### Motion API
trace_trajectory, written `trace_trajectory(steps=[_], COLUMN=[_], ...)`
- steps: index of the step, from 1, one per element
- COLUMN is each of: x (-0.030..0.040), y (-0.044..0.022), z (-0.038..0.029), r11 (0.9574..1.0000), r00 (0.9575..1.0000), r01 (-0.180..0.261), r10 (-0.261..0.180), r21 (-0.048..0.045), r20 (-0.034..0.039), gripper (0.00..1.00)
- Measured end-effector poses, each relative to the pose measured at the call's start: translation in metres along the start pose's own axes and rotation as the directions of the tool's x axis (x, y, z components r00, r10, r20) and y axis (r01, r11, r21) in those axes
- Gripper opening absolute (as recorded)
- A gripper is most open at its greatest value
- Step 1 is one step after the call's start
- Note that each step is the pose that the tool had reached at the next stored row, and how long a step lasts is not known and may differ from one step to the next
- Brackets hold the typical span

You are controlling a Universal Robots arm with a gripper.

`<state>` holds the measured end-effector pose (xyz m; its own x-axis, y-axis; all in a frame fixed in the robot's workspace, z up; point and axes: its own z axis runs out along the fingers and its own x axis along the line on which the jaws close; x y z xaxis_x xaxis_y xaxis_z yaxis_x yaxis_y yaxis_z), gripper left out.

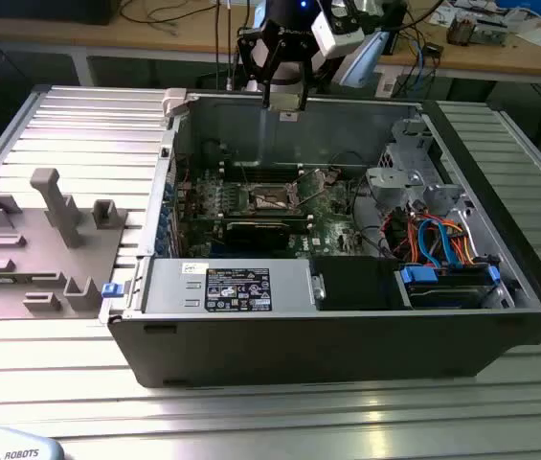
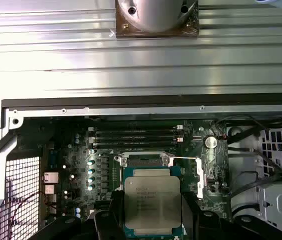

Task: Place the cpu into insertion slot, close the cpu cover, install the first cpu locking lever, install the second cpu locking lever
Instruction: 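Place the cpu into insertion slot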

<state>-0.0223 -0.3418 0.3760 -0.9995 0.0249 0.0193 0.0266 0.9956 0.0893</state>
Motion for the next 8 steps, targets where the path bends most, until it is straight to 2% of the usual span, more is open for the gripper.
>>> trace_trajectory(steps=[8], x=[0.0021], y=[-0.0002], z=[0.0017], r11=[1.0000], r00=[1.0000], r01=[0.000], r10=[0.000], r21=[0.0000], r20=[0.0000], gripper=[0.54])
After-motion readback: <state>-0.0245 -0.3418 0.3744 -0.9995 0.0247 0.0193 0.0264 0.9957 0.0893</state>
